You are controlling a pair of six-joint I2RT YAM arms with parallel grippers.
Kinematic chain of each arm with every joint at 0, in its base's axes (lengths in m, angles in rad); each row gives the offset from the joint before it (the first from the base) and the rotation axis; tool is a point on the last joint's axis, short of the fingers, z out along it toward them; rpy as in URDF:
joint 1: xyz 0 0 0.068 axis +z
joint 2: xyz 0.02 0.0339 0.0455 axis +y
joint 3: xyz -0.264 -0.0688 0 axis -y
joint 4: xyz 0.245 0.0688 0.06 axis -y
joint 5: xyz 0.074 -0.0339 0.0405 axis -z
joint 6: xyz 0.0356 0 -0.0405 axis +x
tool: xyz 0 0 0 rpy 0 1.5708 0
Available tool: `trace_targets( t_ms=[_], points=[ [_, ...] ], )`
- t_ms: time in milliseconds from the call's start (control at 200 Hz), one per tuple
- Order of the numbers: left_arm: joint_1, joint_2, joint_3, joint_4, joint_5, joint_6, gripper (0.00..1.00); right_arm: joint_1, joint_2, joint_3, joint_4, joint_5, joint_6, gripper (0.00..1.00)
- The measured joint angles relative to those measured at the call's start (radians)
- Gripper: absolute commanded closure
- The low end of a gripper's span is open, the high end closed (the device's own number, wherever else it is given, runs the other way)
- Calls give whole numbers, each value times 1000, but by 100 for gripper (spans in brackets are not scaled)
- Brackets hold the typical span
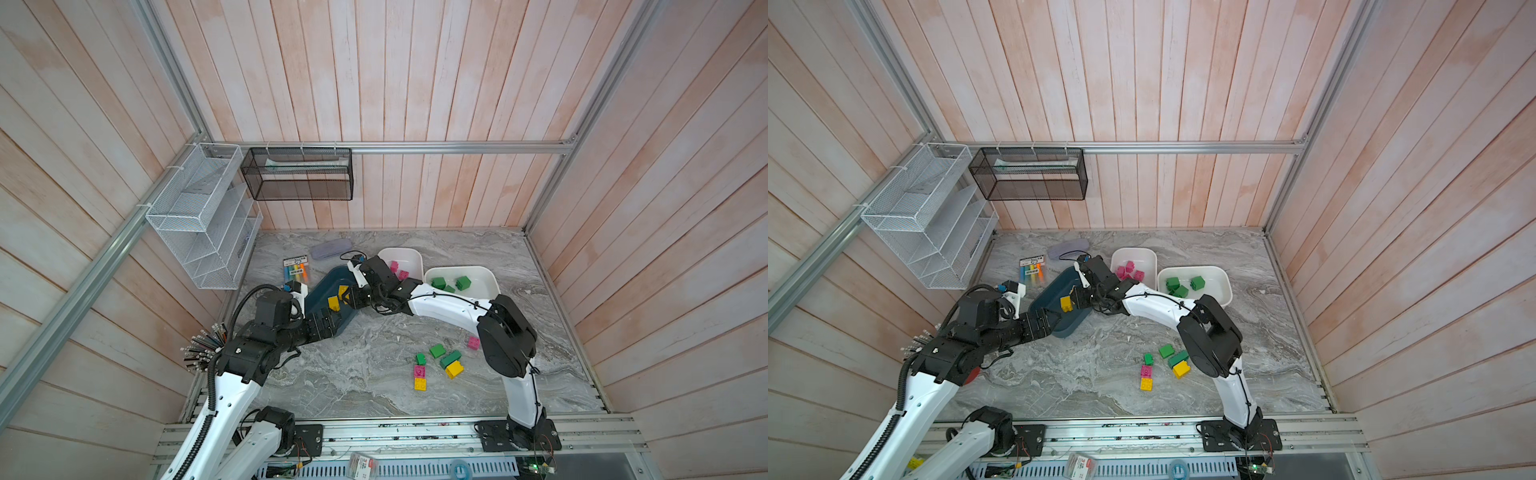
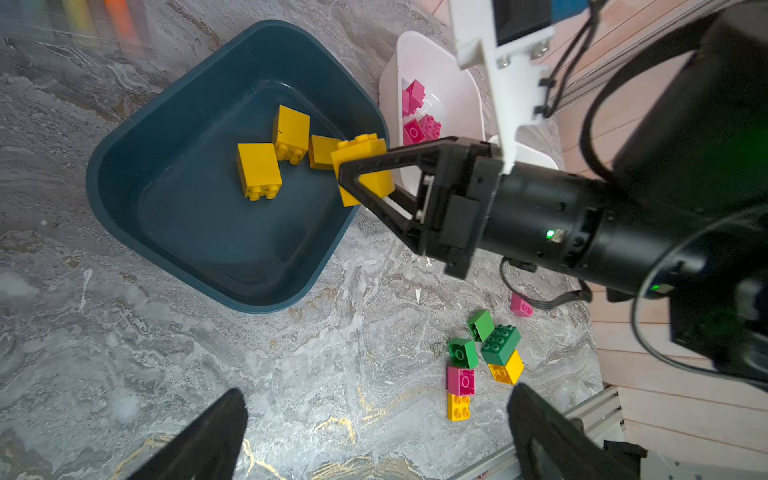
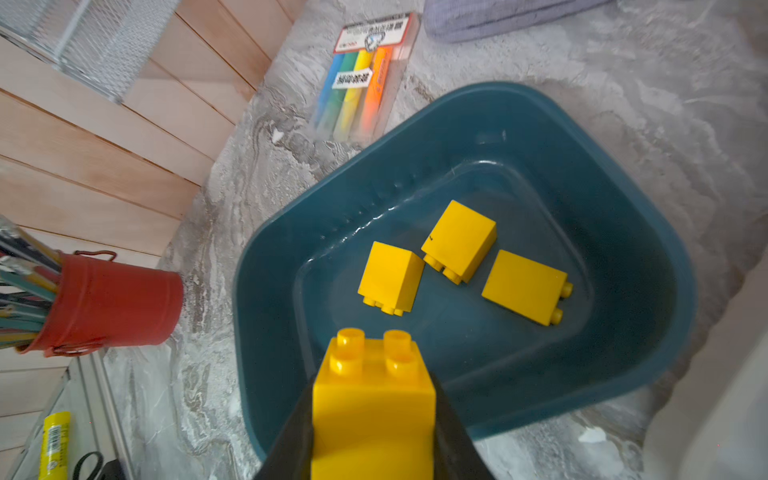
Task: Sort the legos into containers by color
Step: 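Grasp the yellow brick, carry it over the teal tub, open right gripper, then lower the right gripper to the pile and grasp a green brick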
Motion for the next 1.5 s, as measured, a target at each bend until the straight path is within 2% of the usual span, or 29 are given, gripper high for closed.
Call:
trace_targets(
  t_ms=[200, 425, 590, 715, 855, 970, 1065, 1325, 1500],
  points=[
    [2, -1, -11, 0, -2, -10, 0, 0, 117, 129, -87, 27, -17, 65],
    [3, -1, -14, 1, -2, -9, 0, -2, 120, 185, -148, 54, -45, 41],
    [4, 1, -19, 2, 11, -10, 0, -19, 82, 172, -171, 68, -63, 37],
    [4, 7, -19, 7, 26, -9, 0, -59, -65, 45, -179, 69, -63, 33],
    [4, 16, -22, 23, 53, -10, 0, -105, -319, -154, -192, 77, -62, 28],
    [4, 28, -24, 41, 76, -14, 0, -107, -507, -313, -219, 83, -49, 25],
    [5, 41, -25, 58, 93, -17, 0, -101, -603, -430, -262, 82, -50, 24],
    [6, 63, -35, 83, 108, -18, 0, -92, -692, -708, -385, 95, -45, 26],
    [6, 63, -49, 92, 121, -22, 0, -80, -676, -757, -400, 95, -42, 32]
  ],
)
